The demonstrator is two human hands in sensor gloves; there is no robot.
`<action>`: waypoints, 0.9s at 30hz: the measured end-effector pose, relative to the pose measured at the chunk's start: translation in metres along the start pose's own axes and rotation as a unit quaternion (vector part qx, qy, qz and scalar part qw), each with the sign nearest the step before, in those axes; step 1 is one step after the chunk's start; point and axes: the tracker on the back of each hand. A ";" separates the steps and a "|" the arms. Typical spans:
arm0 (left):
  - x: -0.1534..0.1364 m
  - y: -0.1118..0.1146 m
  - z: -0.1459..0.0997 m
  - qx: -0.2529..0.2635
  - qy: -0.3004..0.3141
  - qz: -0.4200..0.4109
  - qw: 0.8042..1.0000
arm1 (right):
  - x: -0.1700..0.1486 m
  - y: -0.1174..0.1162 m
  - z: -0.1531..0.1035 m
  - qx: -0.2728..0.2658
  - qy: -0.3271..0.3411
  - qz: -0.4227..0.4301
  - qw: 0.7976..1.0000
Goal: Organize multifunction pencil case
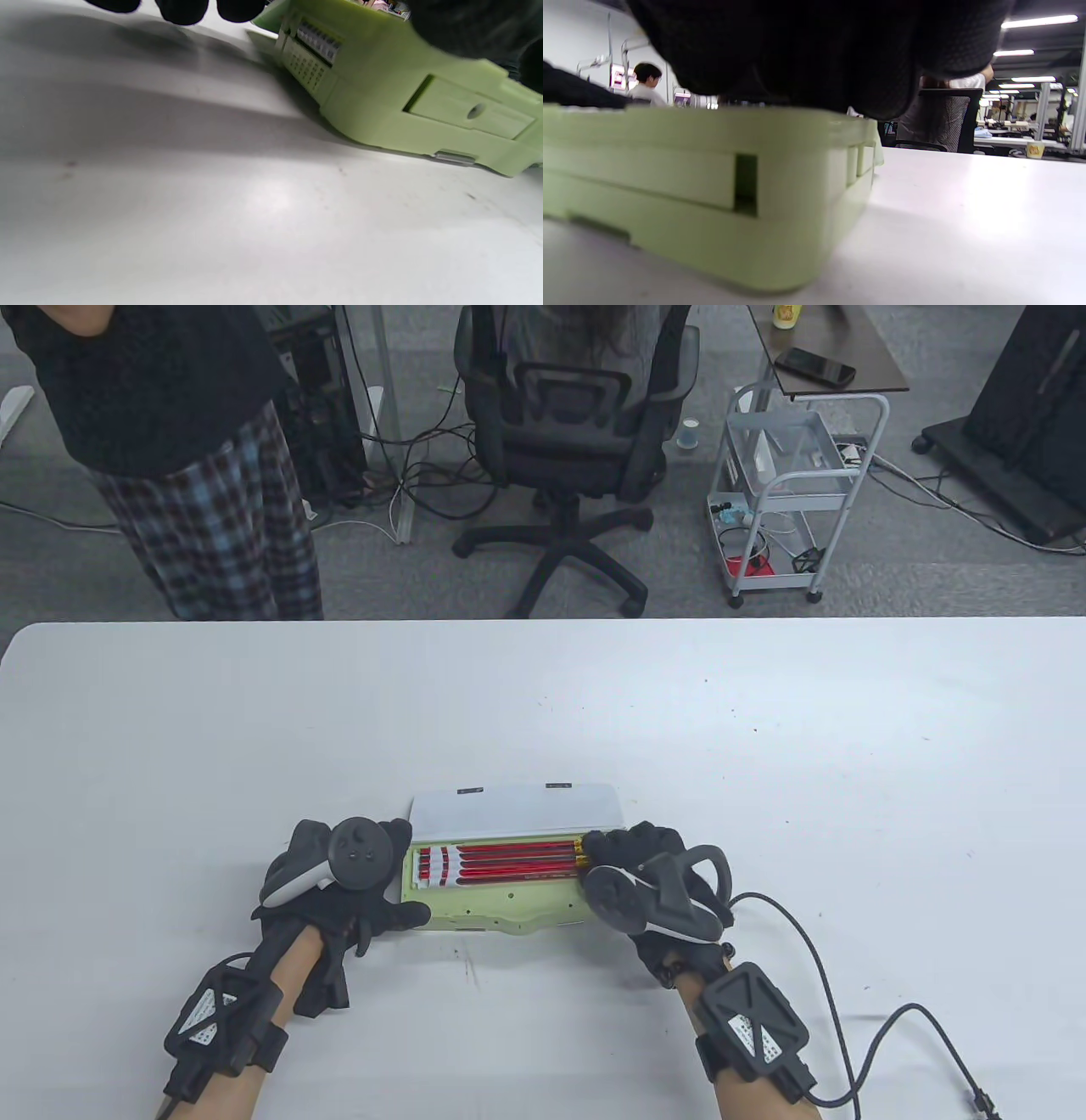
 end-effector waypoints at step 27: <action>0.001 -0.002 0.002 -0.002 -0.002 0.009 1.000 | 0.000 -0.015 0.008 0.061 -0.105 -0.058 0.991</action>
Point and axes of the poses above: the tracker on the back of each hand, its own x axis roughly to the thumb side, its own z axis roughly from the wrist to the fingertips, y = z × x, and after that the axes turned 12 degrees about -y, right-handed
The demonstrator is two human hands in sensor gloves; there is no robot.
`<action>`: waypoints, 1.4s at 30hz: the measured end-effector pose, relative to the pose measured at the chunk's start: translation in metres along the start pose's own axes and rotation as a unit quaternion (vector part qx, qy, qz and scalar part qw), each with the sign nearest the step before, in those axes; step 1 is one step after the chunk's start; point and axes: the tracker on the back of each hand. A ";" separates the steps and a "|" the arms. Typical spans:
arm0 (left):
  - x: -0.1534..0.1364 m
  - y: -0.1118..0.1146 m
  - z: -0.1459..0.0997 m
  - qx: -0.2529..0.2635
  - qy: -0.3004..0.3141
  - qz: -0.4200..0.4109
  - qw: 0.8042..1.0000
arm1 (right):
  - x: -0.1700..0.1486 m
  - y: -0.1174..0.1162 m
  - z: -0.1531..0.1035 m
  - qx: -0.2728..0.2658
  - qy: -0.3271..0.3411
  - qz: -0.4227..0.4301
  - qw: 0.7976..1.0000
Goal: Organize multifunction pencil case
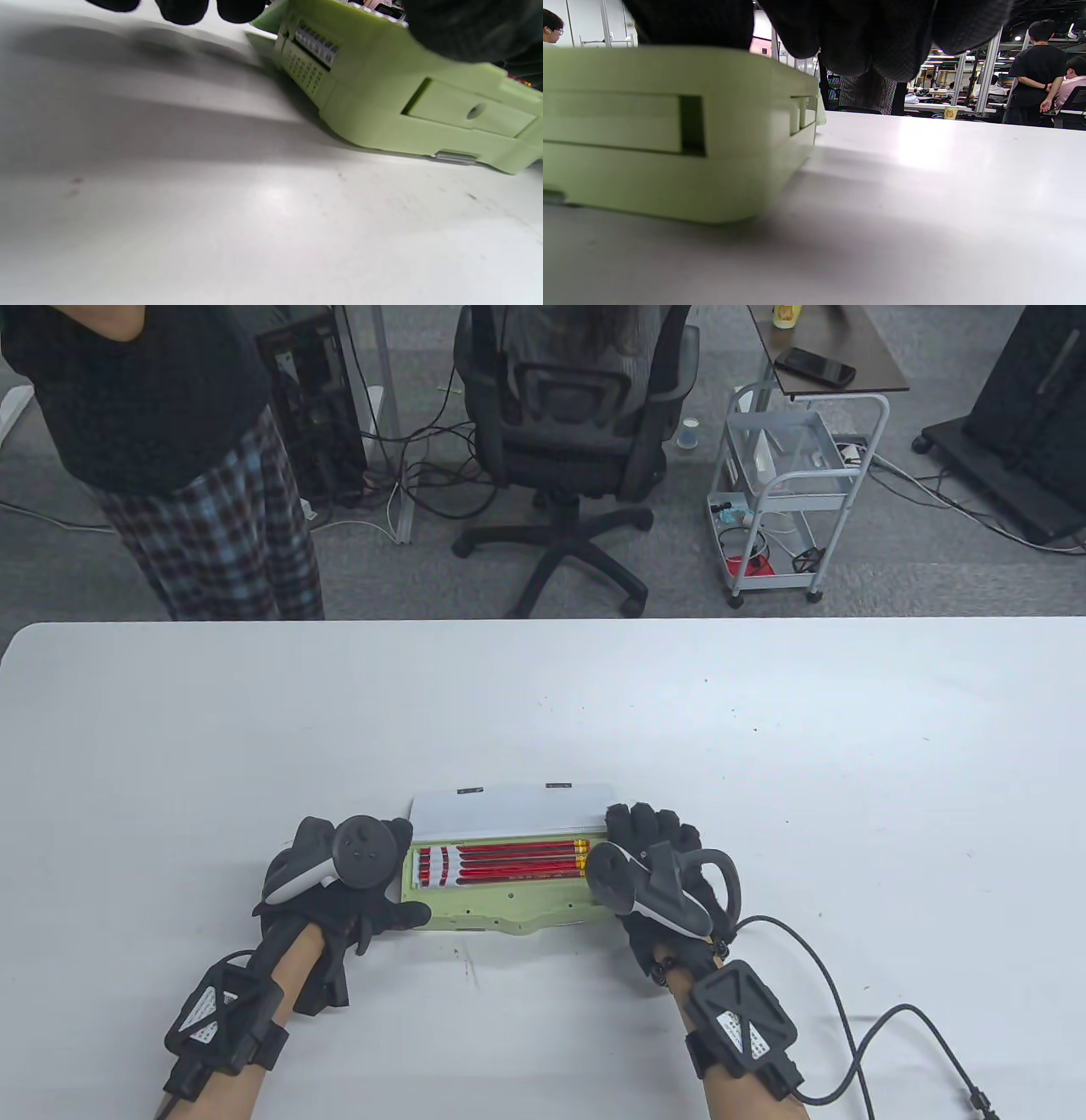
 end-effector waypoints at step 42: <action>-0.021 -0.027 0.013 0.003 -0.063 -0.100 0.993 | -0.024 -0.008 0.000 0.231 0.031 0.093 0.968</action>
Point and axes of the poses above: the tracker on the back of each hand, its own x axis roughly to the thumb side, its own z axis roughly from the wrist to the fingertips, y = z × x, and after that the axes turned 12 degrees about -y, right-handed
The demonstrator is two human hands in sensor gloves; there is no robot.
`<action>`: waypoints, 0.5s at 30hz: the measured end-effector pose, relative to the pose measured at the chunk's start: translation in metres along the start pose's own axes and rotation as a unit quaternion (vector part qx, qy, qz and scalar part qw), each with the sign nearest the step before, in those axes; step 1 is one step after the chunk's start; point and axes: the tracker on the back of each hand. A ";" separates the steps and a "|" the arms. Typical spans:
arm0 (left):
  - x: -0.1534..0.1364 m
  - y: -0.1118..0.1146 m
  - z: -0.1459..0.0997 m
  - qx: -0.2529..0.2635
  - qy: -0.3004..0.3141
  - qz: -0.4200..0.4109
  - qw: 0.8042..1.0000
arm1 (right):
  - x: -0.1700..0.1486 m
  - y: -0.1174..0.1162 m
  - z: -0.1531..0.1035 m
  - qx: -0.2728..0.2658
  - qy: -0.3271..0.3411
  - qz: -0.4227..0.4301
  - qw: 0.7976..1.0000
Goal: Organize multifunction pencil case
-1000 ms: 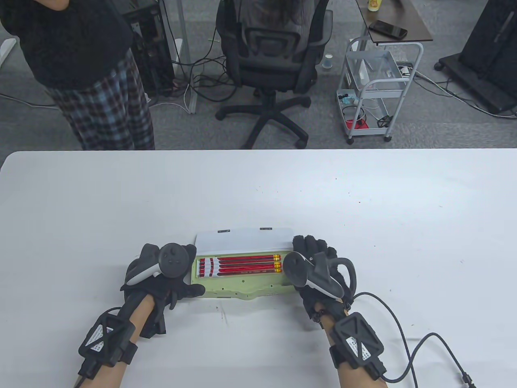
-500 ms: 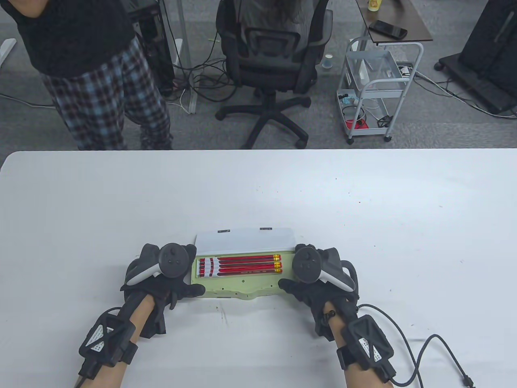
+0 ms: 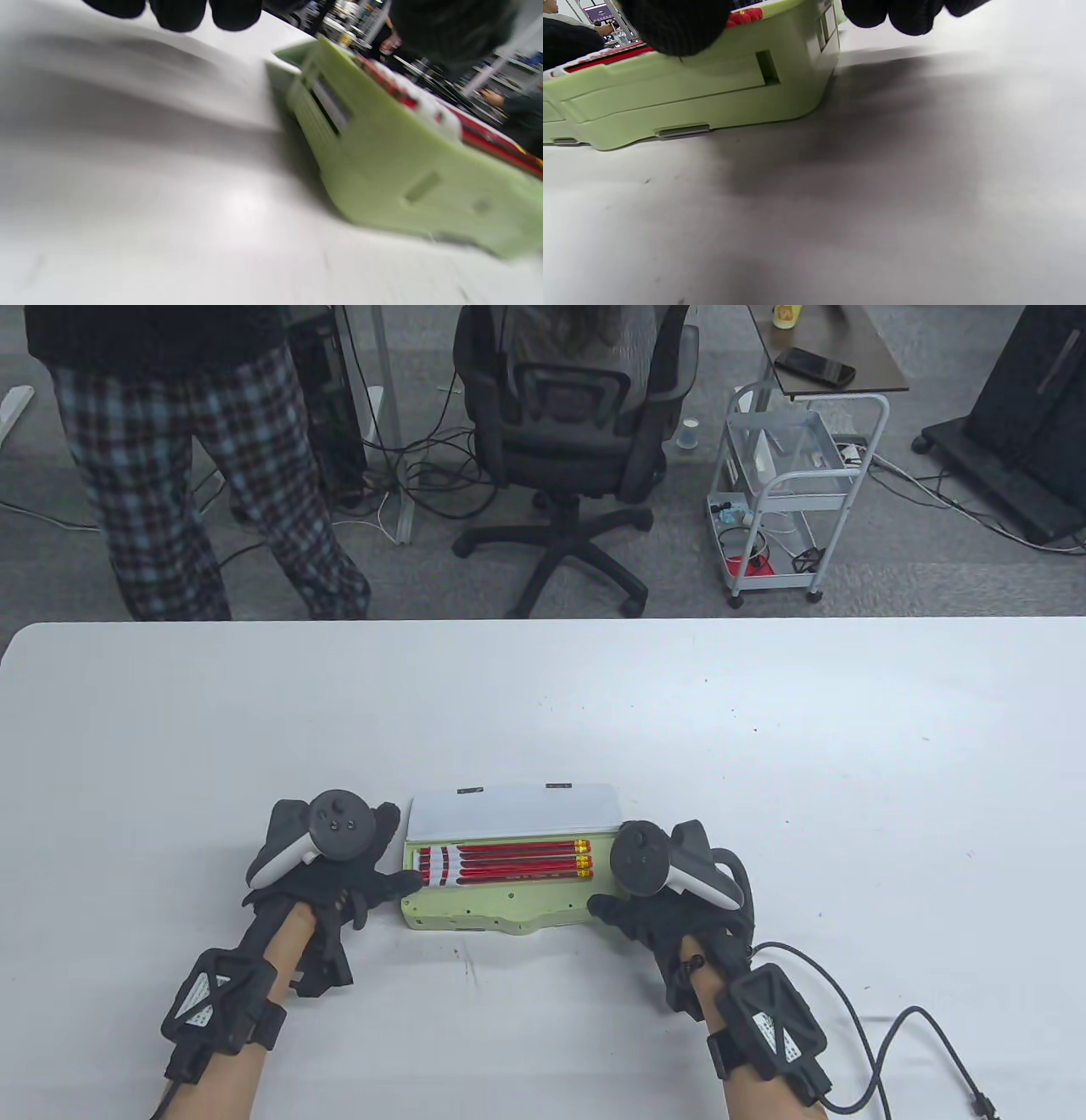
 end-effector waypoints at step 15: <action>0.033 -0.026 0.048 -0.001 -0.155 -0.034 0.987 | 0.007 0.004 -0.002 -0.041 -0.013 -0.023 0.999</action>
Point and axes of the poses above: the tracker on the back of each hand, its own x axis roughly to the thumb side, its own z axis roughly from the wrist to the fingertips, y = z × x, and after that the axes turned 12 degrees about -y, right-handed
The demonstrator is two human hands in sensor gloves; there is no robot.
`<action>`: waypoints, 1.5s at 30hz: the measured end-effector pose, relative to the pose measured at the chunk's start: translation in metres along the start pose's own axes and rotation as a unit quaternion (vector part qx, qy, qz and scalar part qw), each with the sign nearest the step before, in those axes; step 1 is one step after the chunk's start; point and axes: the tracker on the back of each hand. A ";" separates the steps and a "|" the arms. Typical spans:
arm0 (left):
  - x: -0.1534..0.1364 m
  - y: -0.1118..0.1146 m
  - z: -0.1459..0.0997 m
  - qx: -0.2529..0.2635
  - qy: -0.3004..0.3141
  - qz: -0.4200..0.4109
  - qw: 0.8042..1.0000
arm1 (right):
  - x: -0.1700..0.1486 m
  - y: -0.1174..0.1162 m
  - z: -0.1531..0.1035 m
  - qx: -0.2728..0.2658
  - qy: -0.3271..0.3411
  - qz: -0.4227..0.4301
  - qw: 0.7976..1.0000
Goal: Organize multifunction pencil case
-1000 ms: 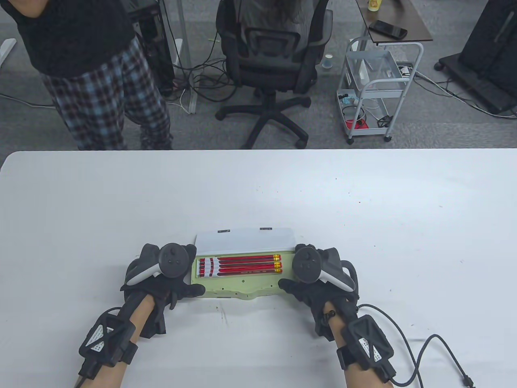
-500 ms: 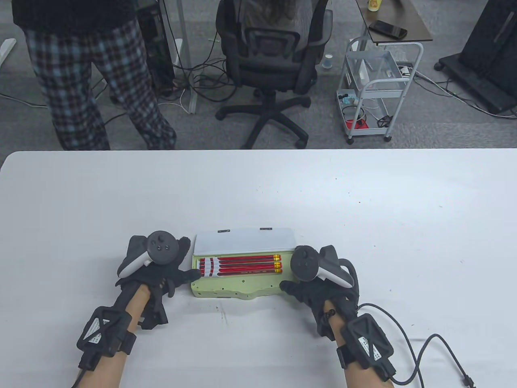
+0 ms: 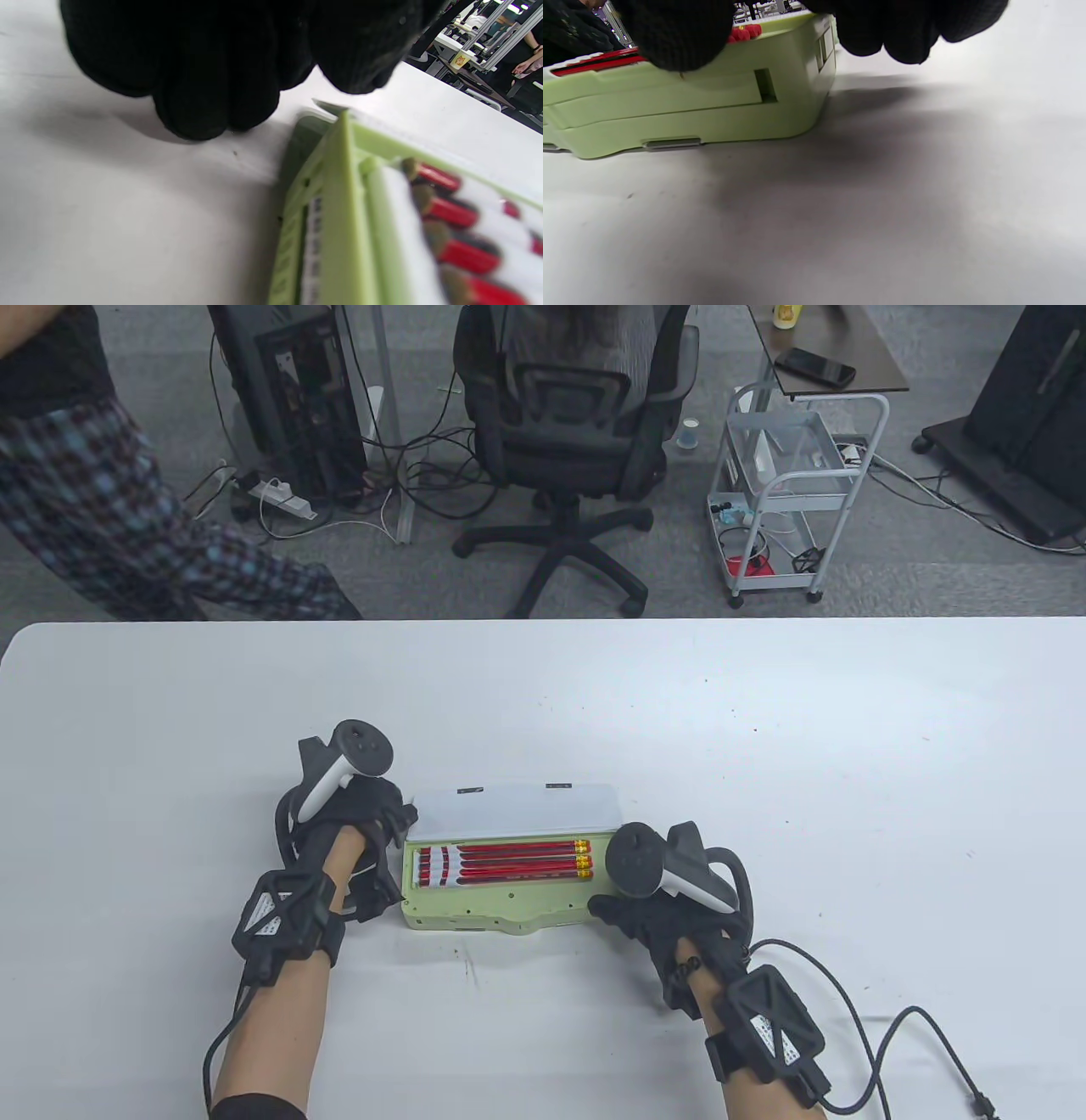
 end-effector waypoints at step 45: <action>-0.035 0.054 -0.087 0.102 0.256 0.062 0.959 | 0.001 -0.002 -0.001 -0.009 0.022 0.006 1.000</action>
Point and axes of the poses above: the tracker on the back of each hand, its own x axis roughly to the thumb side, its own z axis roughly from the wrist to the fingertips, y = z × x, and after that the axes turned 12 degrees about -y, right-handed
